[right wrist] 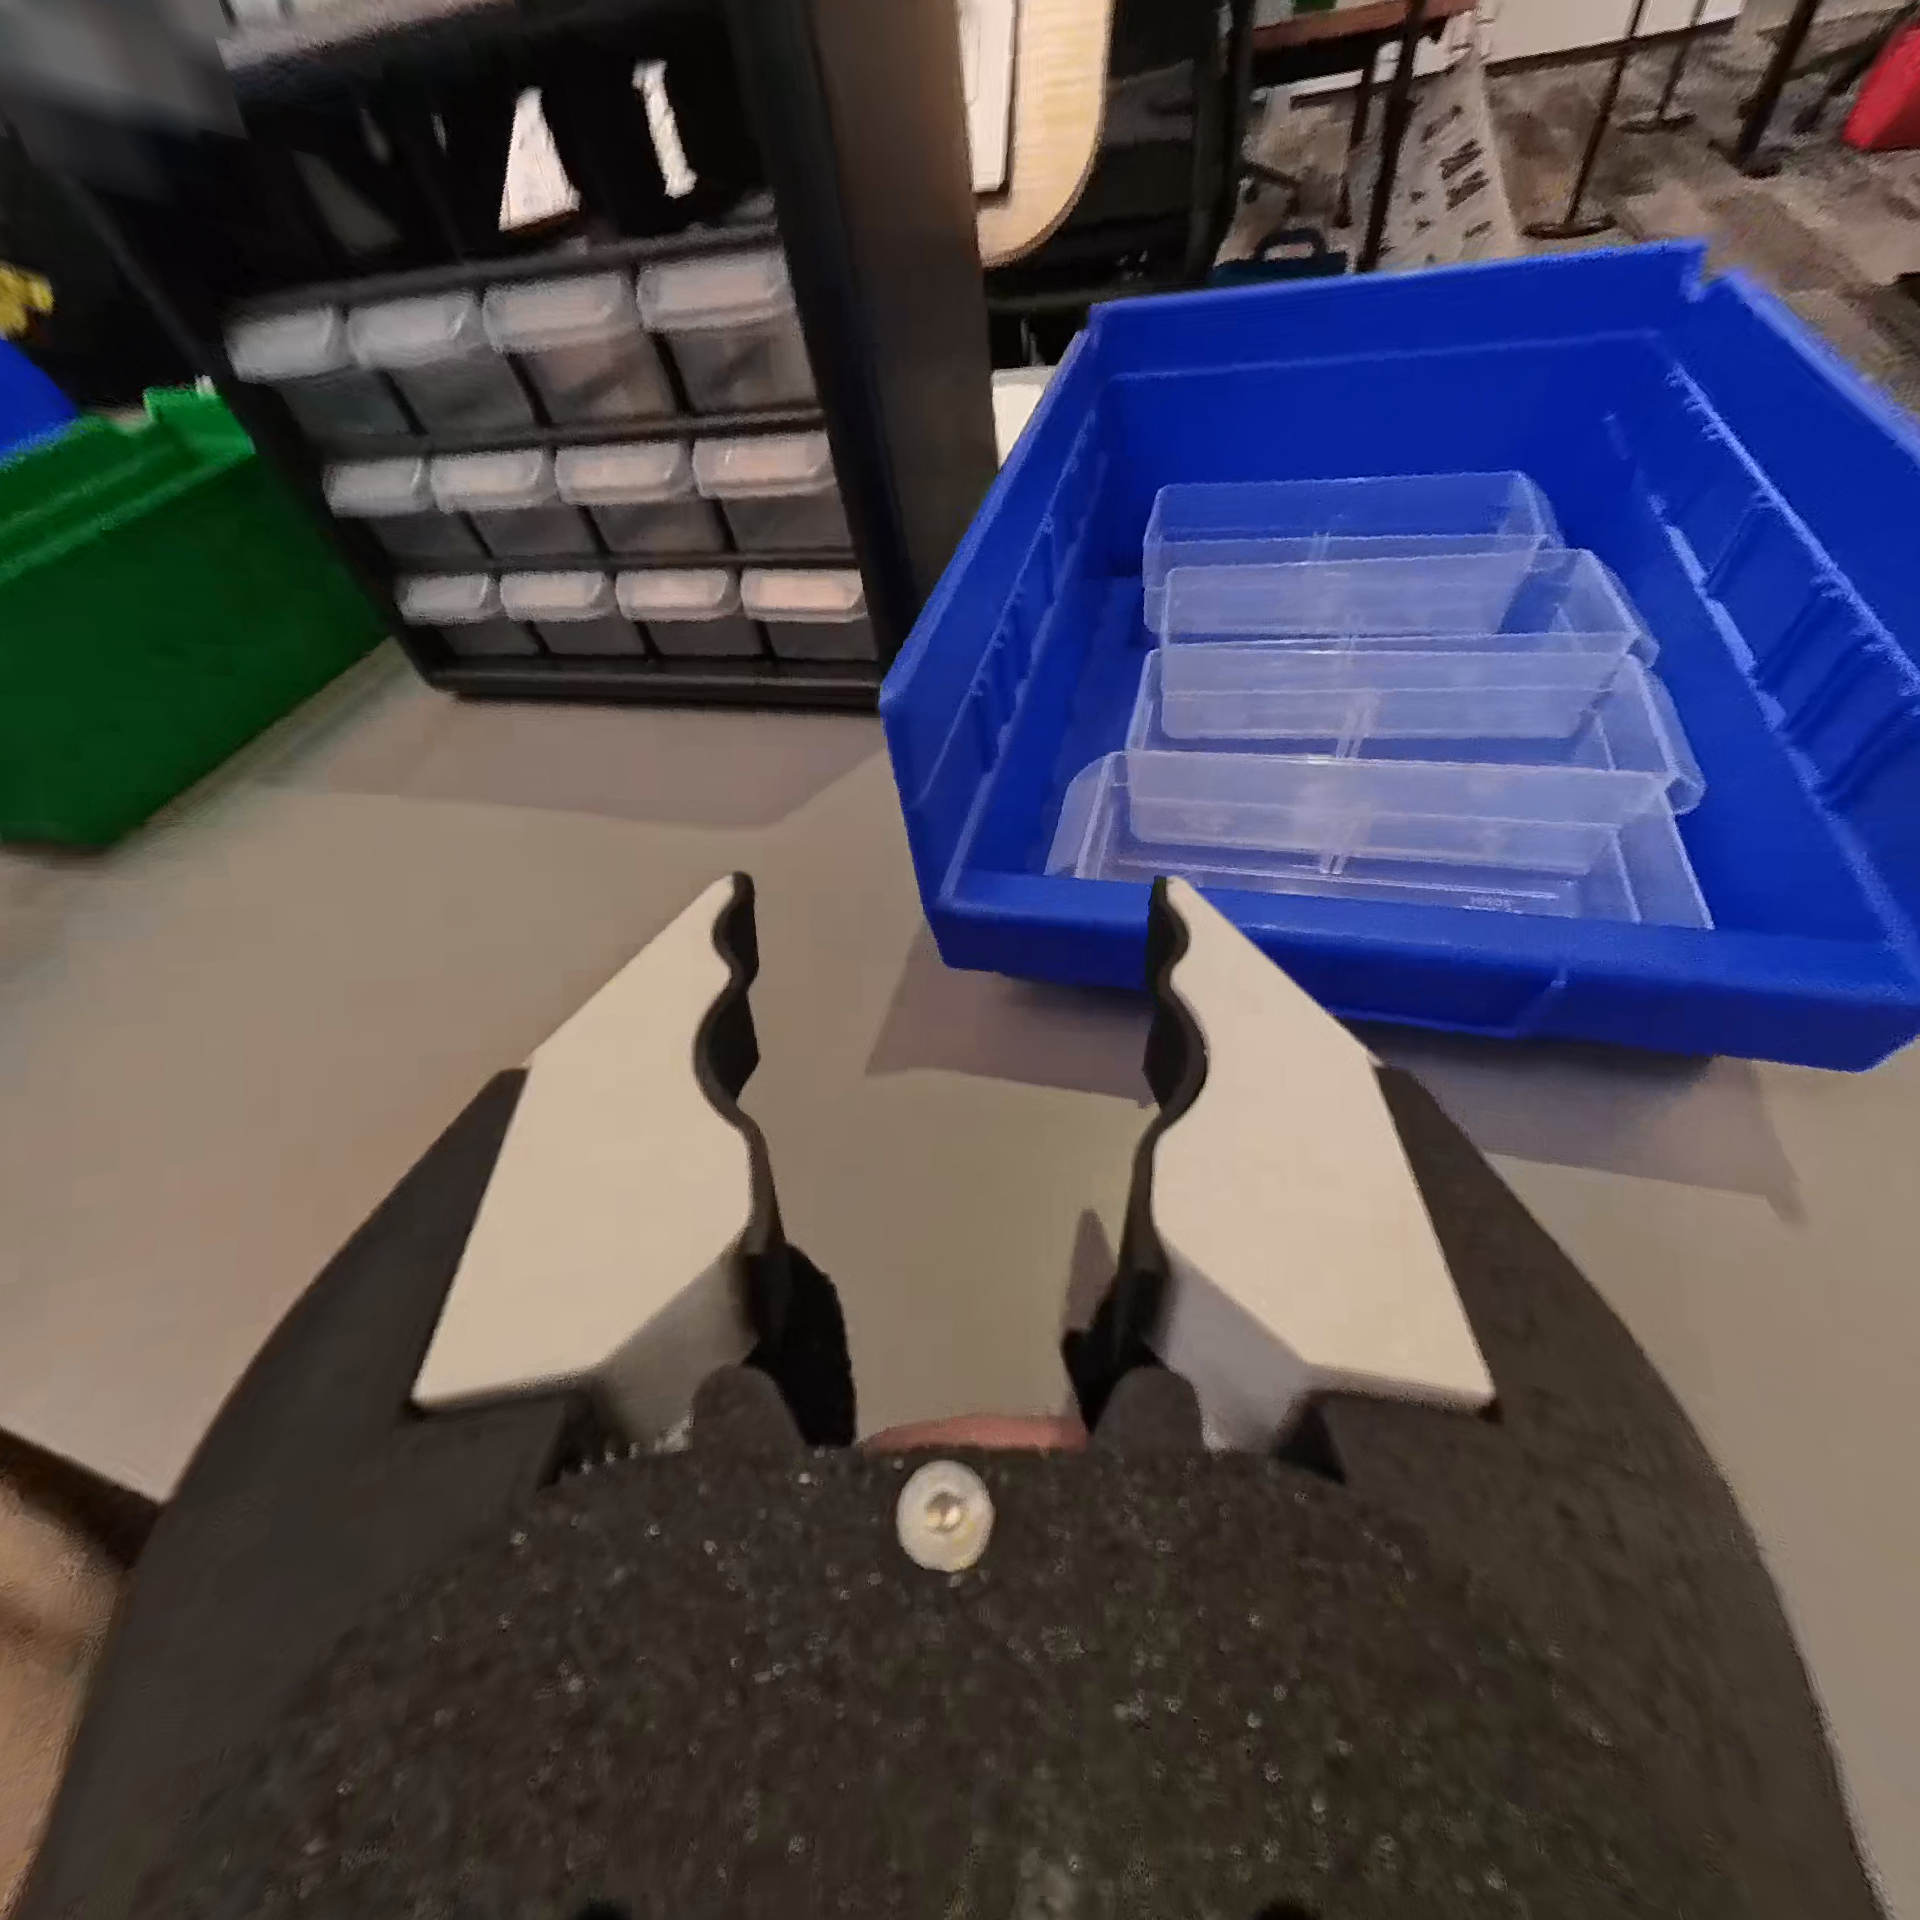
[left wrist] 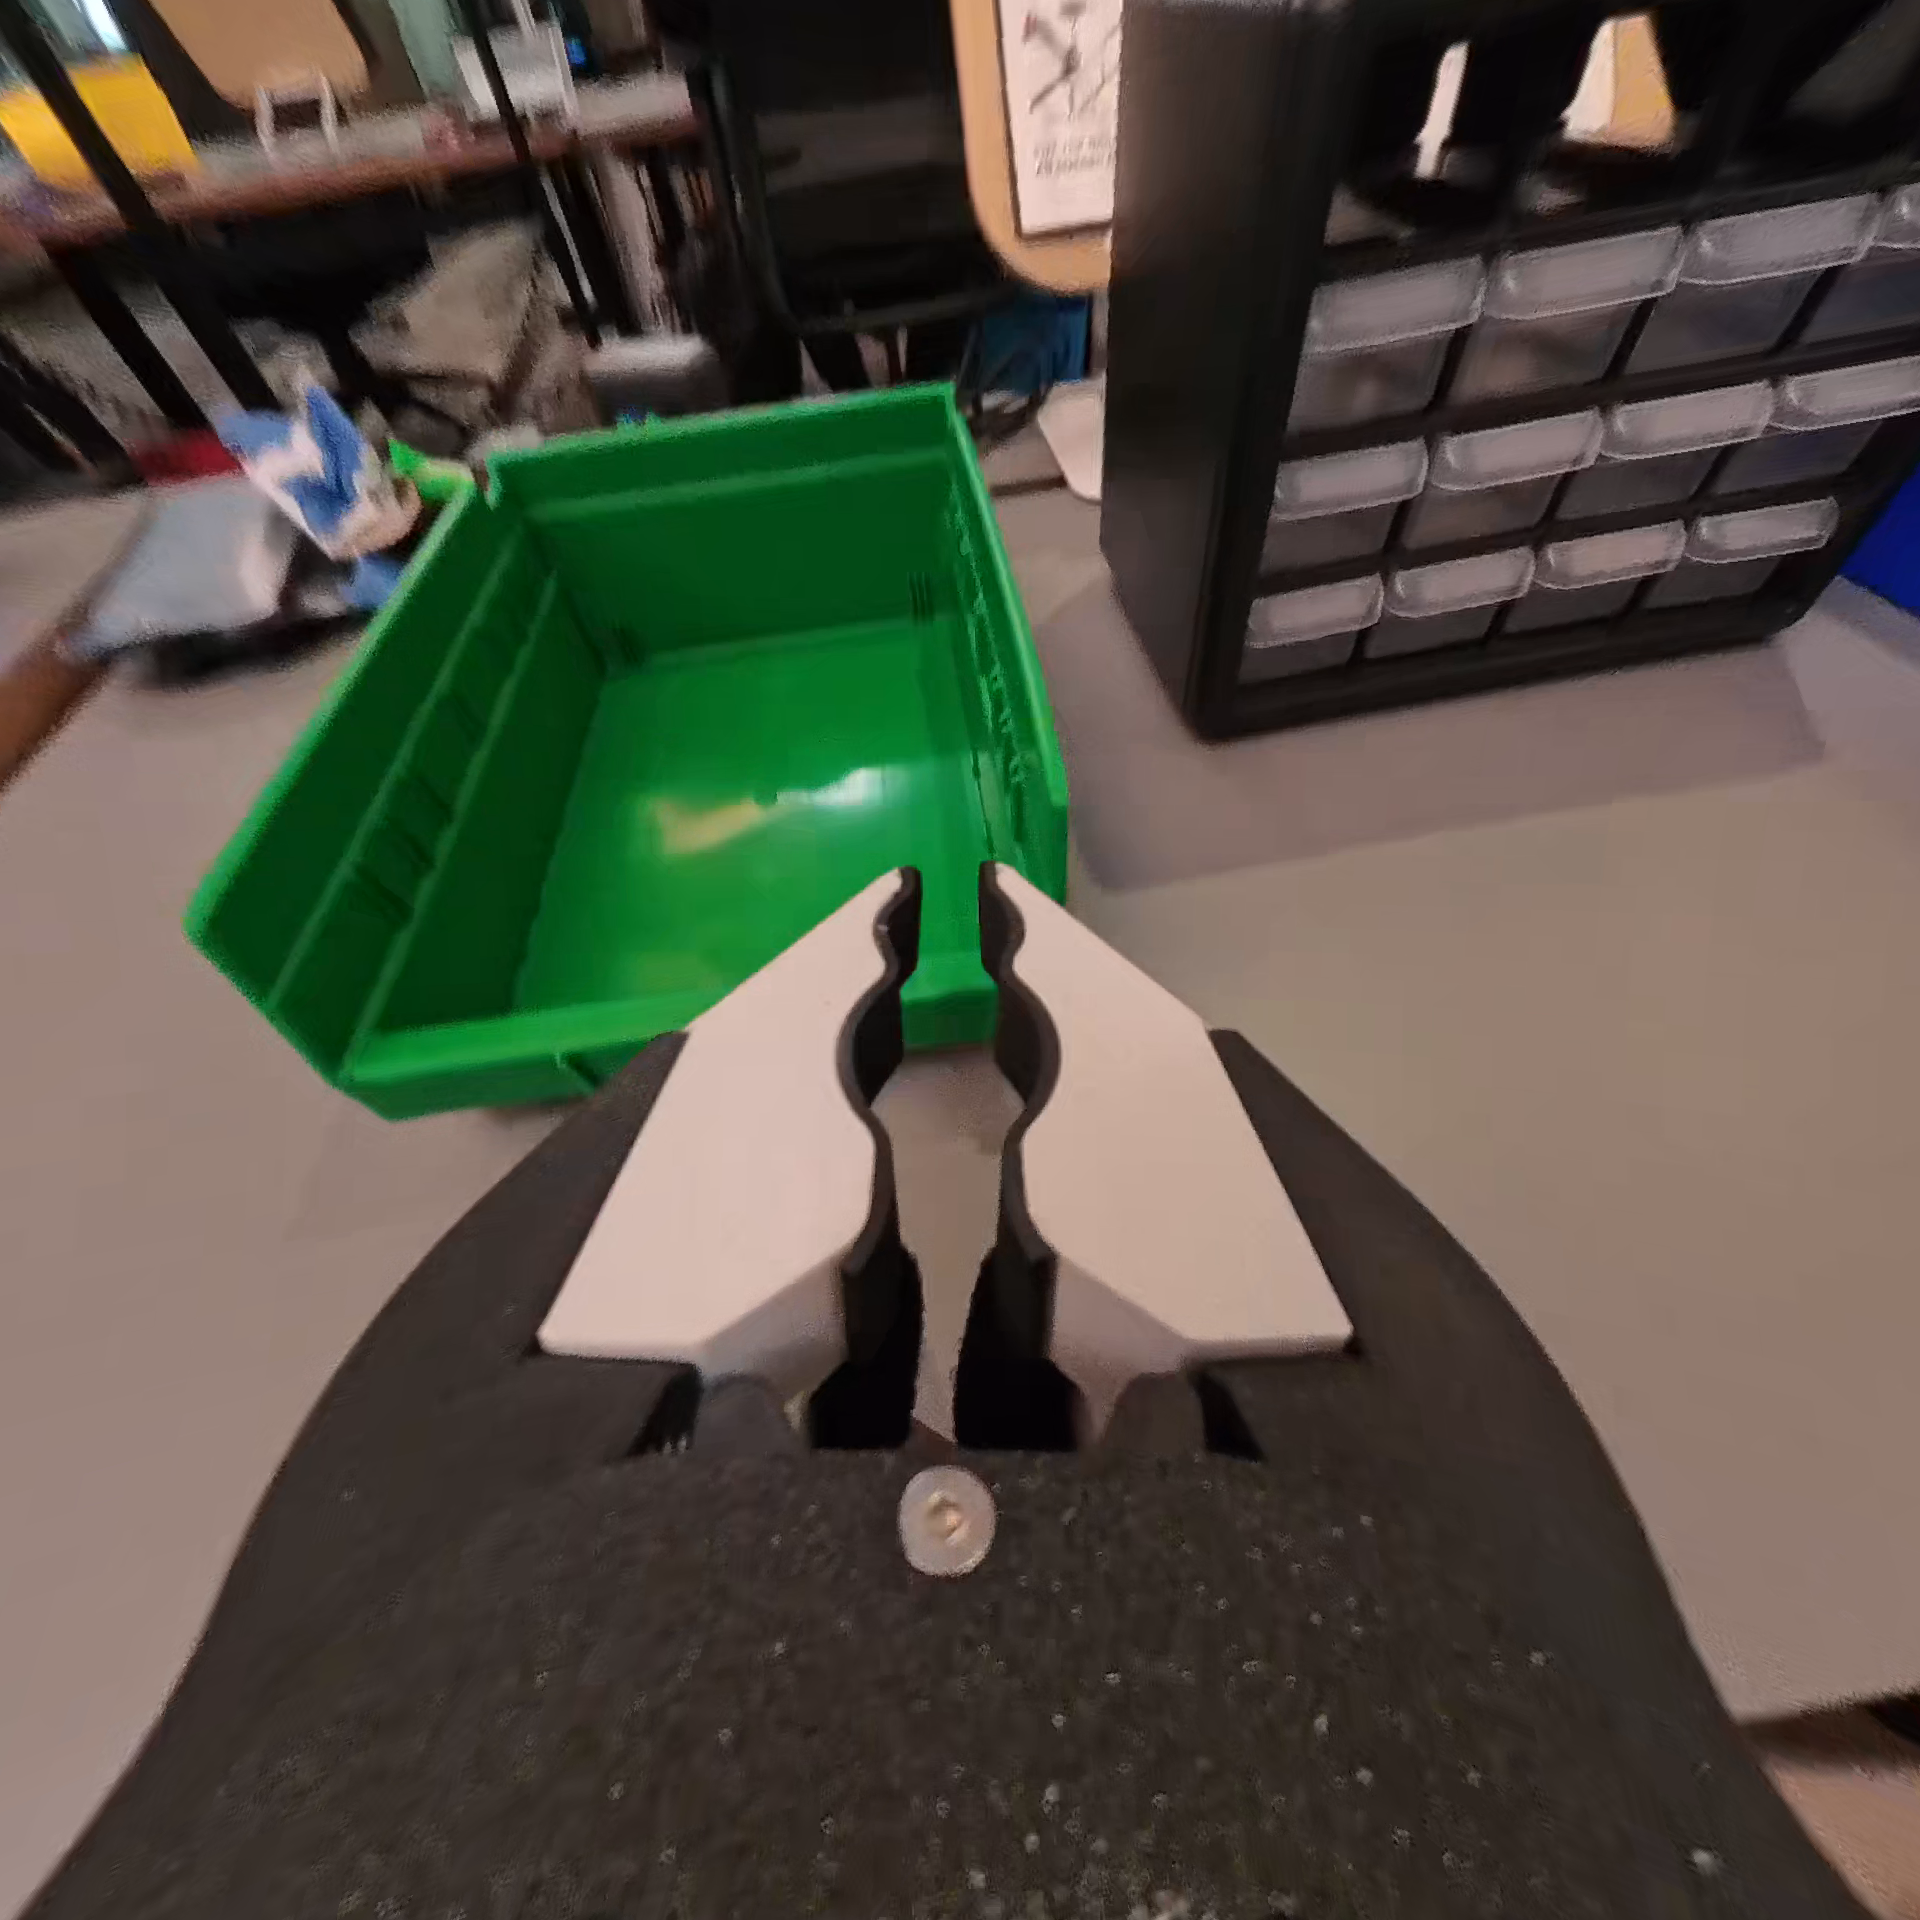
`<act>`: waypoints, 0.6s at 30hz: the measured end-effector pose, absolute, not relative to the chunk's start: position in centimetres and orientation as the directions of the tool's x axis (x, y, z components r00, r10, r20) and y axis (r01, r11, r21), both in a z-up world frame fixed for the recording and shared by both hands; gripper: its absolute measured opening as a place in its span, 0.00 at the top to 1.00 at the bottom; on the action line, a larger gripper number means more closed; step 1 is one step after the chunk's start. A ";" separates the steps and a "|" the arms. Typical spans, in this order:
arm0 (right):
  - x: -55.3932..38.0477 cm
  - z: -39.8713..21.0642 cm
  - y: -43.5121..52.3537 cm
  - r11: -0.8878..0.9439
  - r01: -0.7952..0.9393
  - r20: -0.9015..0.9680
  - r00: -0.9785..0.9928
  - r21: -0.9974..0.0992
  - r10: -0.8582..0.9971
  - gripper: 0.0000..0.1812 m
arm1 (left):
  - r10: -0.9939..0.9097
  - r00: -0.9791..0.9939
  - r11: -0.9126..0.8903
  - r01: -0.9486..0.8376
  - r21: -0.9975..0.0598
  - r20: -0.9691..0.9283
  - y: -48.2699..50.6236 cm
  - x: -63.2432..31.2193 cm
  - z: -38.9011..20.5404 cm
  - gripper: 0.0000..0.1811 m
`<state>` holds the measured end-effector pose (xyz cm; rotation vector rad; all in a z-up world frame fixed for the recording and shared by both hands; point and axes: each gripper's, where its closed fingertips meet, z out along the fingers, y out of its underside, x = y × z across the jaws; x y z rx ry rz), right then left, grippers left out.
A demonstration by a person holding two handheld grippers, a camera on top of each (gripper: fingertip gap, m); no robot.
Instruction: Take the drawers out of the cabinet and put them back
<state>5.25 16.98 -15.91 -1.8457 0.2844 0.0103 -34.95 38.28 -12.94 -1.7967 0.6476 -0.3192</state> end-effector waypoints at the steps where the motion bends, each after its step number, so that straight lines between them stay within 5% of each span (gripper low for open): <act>1: 5.7 -15.4 16.7 -0.231 -0.223 -0.175 0.961 -0.947 -0.213 0.59 | -0.574 0.810 -0.205 -0.282 -0.937 -0.119 38.4 -34.4 -13.1 0.96; 8: 12.2 -14.9 12.3 -0.250 -0.166 -0.064 0.927 -0.954 -0.370 0.60 | -0.722 0.685 -0.198 -0.339 -0.920 -0.097 31.2 -26.0 -14.7 0.91; 12: 14.8 -14.4 9.9 -0.236 -0.363 -0.247 0.879 -0.902 -0.408 0.59 | -0.859 0.505 -0.262 -0.282 -0.923 0.089 23.5 -14.7 -14.0 0.83; 18: 14.4 -15.4 6.4 -0.162 -0.517 -0.419 0.810 -0.841 -0.409 0.60 | -0.904 0.413 -0.277 -0.366 -0.888 0.112 20.1 4.0 -16.7 0.68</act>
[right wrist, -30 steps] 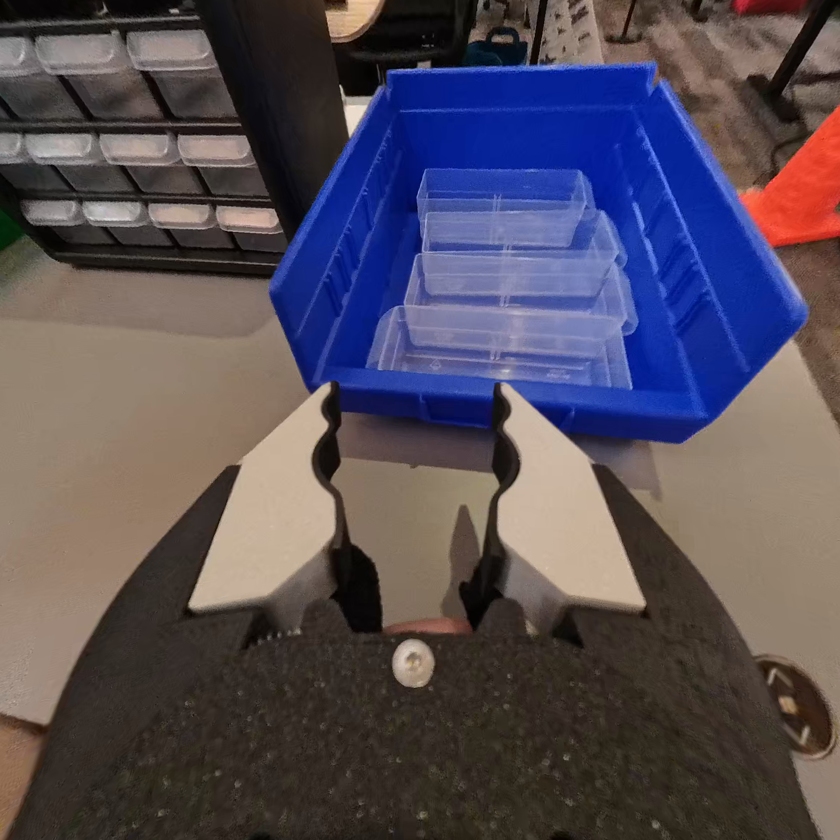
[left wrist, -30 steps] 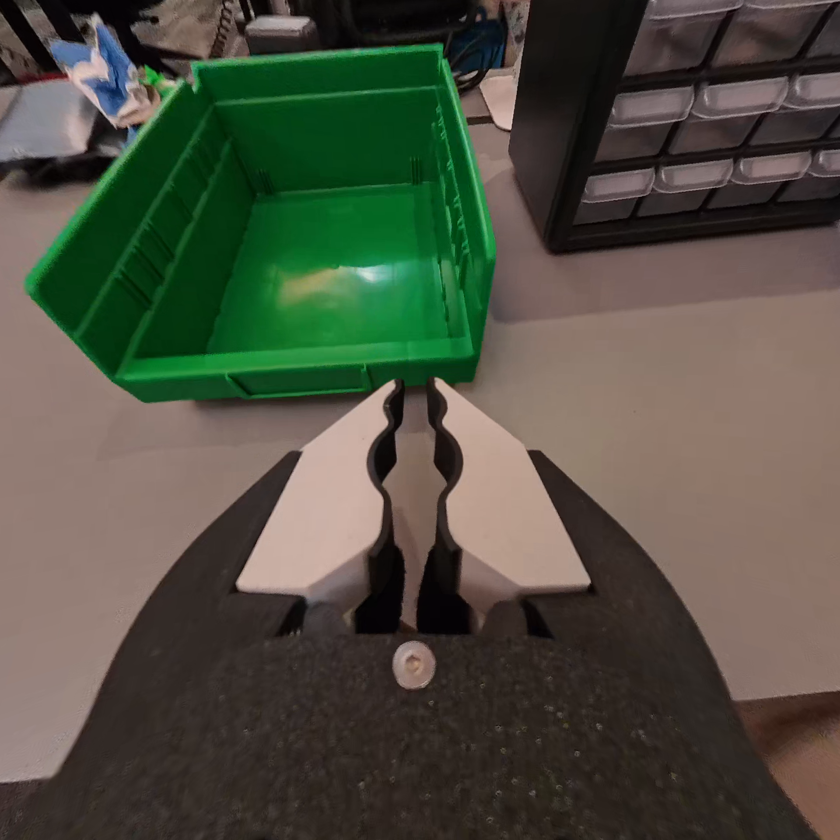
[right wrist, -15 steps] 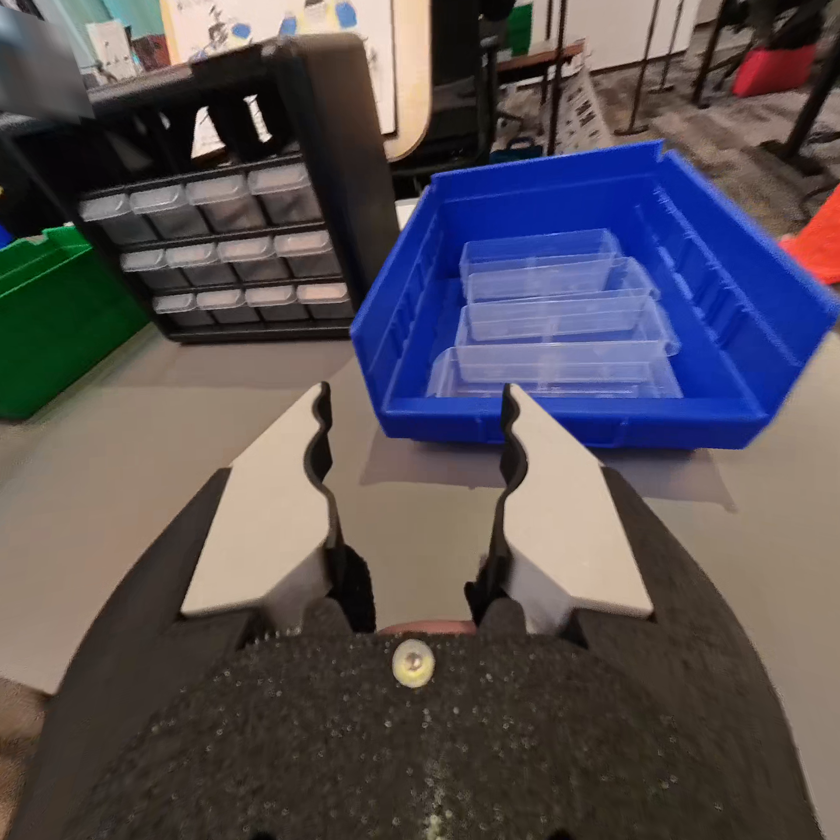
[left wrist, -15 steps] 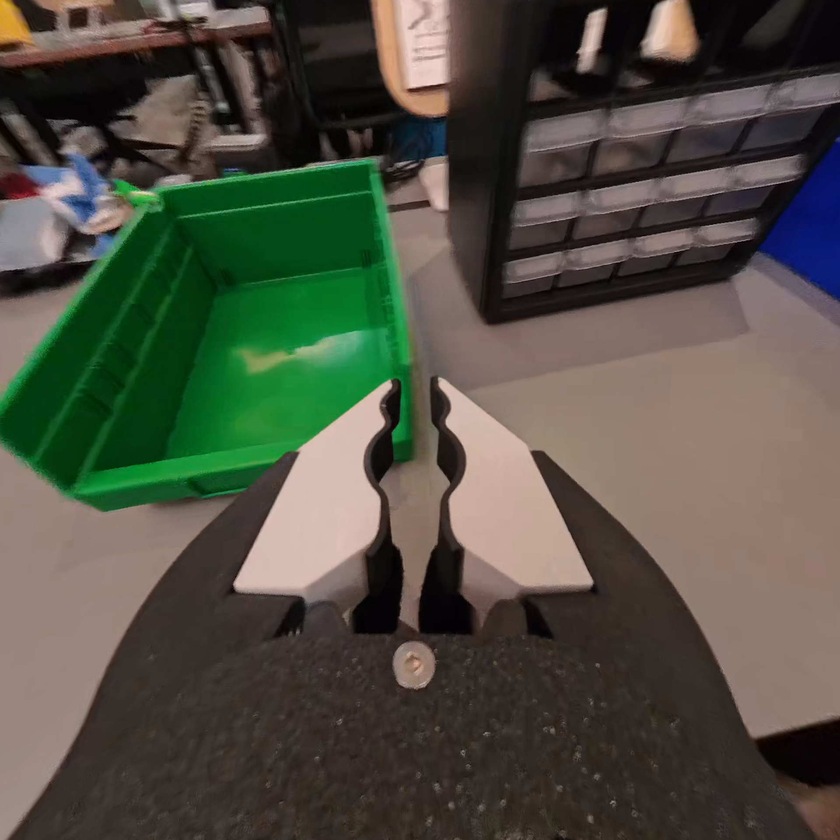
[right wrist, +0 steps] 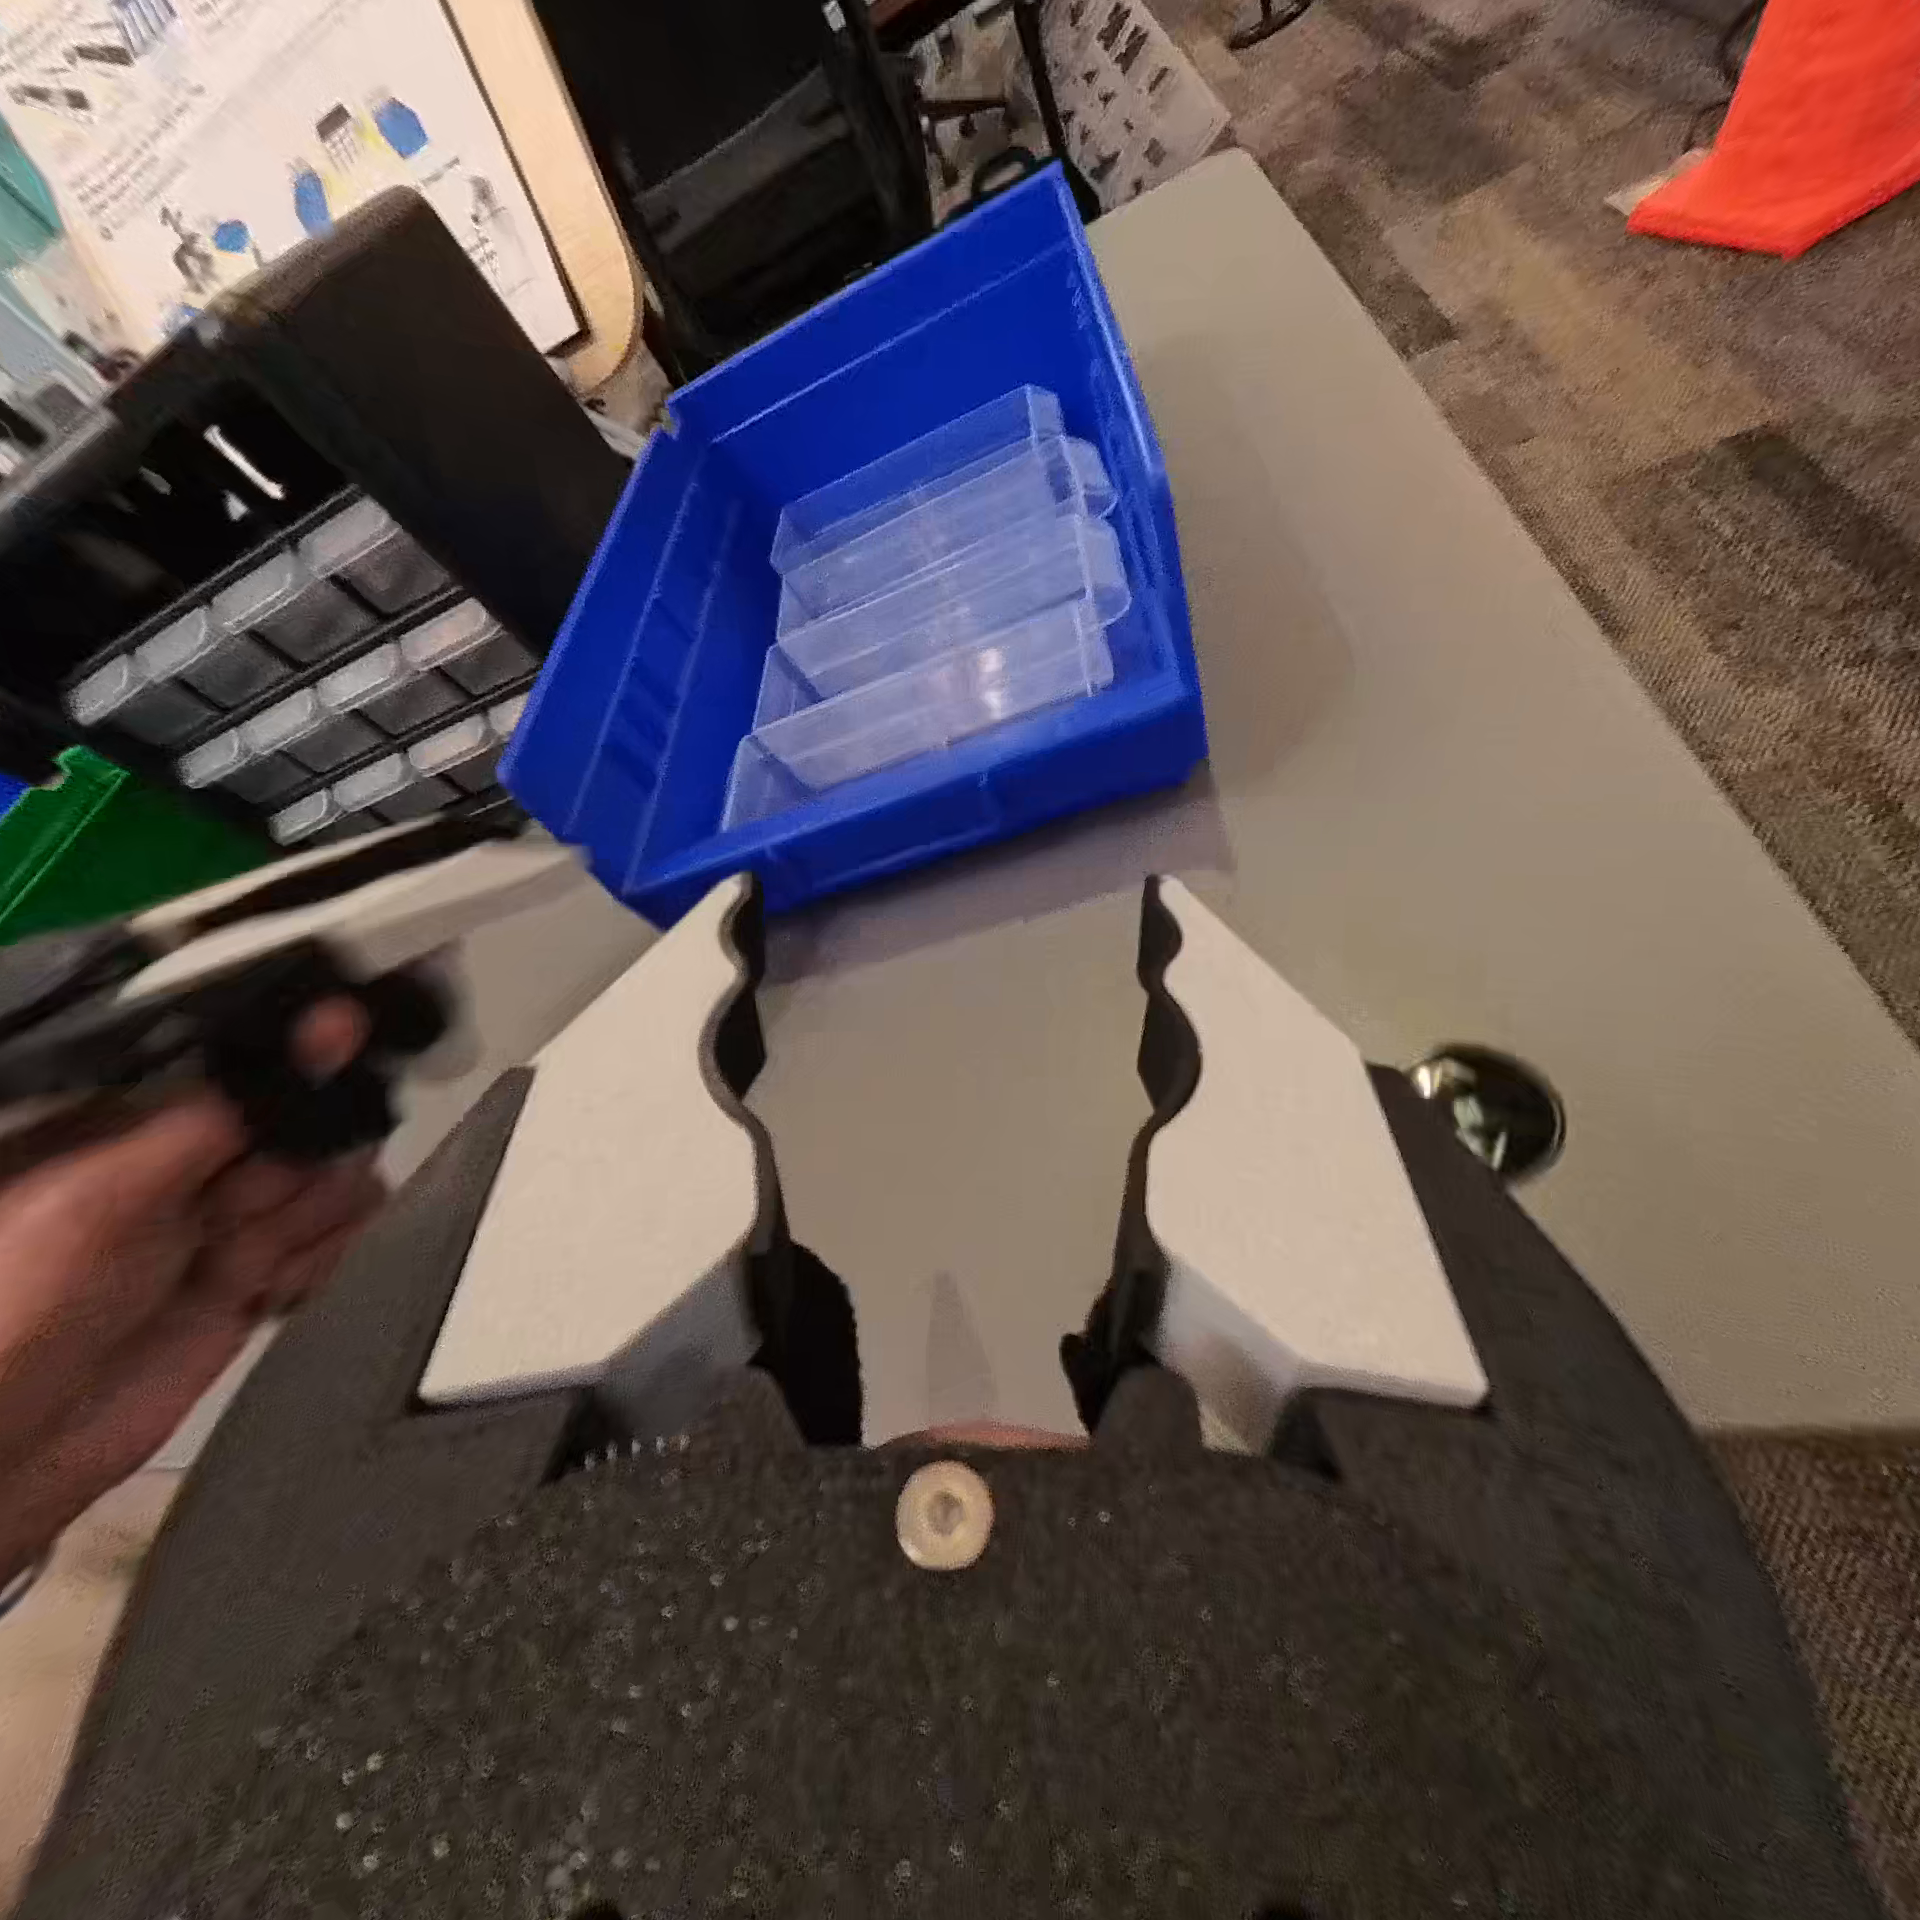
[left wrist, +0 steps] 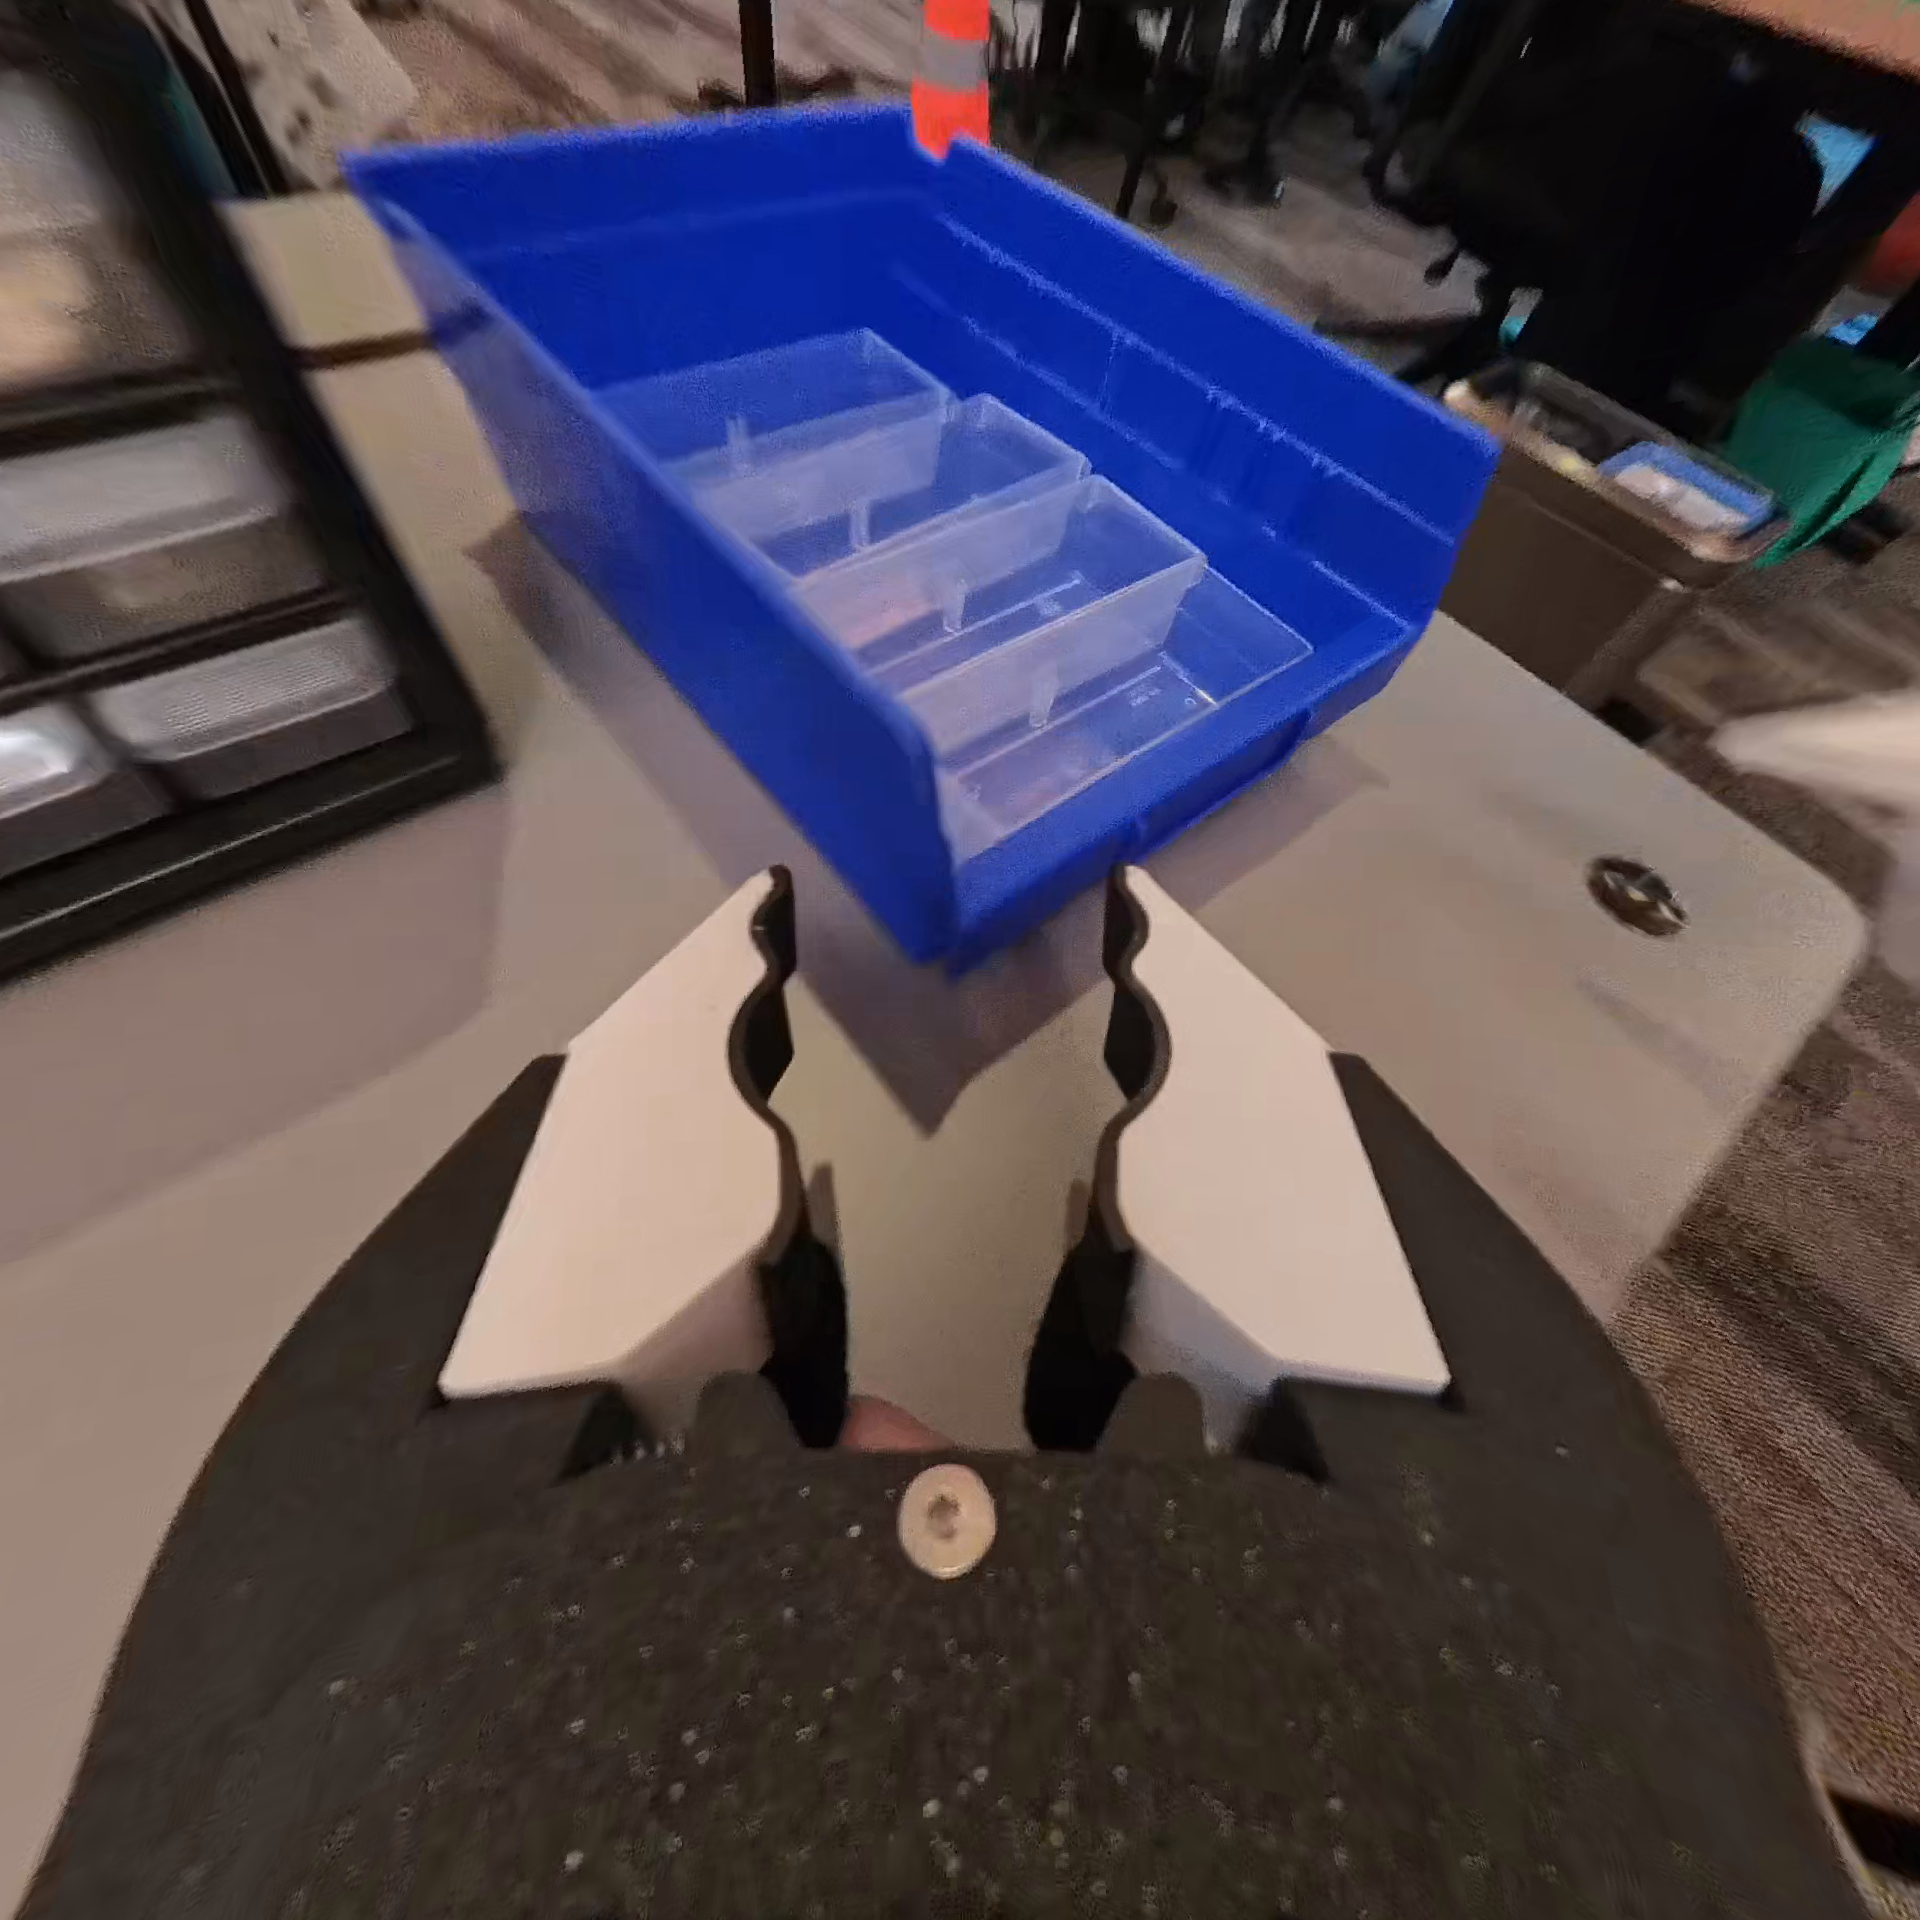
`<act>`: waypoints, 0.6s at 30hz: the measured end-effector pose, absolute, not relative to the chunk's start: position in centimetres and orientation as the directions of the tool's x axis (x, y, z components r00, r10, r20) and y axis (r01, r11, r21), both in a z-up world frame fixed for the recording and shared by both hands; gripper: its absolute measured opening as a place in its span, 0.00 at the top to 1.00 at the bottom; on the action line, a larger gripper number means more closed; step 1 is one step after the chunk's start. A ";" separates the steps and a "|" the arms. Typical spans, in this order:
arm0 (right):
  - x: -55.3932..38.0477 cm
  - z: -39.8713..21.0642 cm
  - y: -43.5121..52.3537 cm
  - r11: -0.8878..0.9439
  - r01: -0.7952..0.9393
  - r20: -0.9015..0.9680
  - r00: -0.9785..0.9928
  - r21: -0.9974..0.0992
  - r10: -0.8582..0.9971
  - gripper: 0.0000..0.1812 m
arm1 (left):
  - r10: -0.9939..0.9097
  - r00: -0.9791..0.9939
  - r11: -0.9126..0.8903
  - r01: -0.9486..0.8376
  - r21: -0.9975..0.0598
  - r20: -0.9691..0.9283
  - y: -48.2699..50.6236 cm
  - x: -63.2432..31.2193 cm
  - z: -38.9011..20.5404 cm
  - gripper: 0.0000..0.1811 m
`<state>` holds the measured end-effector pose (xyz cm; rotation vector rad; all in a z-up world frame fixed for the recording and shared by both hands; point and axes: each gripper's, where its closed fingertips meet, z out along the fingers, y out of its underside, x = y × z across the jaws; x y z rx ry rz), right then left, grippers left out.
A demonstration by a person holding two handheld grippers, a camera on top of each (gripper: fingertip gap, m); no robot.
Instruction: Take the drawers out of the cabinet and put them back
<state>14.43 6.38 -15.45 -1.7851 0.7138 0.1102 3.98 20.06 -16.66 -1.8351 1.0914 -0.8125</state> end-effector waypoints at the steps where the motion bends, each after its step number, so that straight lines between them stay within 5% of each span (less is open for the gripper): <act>1: 13.9 -15.8 5.6 -0.151 -0.522 -0.427 0.806 -0.839 -0.411 0.60 | -0.894 0.439 -0.273 -0.384 -0.882 0.086 20.6 5.7 -17.4 0.67; 7: 12.9 -14.1 4.3 -0.104 -0.519 -0.455 0.816 -0.849 -0.355 0.61 | -0.801 0.595 -0.323 -0.340 -0.883 0.063 25.0 8.5 -18.1 0.86; 18: 11.0 -13.0 3.7 -0.103 -0.445 -0.399 0.866 -0.889 -0.301 0.62 | -0.853 0.522 -0.229 -0.407 -0.884 -0.019 25.8 4.7 -18.2 0.97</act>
